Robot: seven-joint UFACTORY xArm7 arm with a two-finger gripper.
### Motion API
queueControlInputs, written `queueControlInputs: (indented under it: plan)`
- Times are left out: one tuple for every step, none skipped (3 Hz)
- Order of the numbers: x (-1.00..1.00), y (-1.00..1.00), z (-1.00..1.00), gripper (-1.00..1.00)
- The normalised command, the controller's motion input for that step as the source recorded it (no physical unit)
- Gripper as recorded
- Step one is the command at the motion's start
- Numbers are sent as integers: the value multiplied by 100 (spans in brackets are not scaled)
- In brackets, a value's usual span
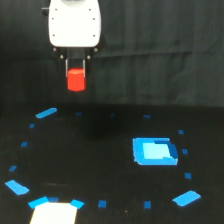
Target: Pick up the red object from the table
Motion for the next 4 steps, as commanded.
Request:
queueControlInputs:
  plan:
    - [-3,29,5,-85]
    - [-5,-7,68,-100]
    - [5,1,87,-95]
    - [-2,-9,26,-100]
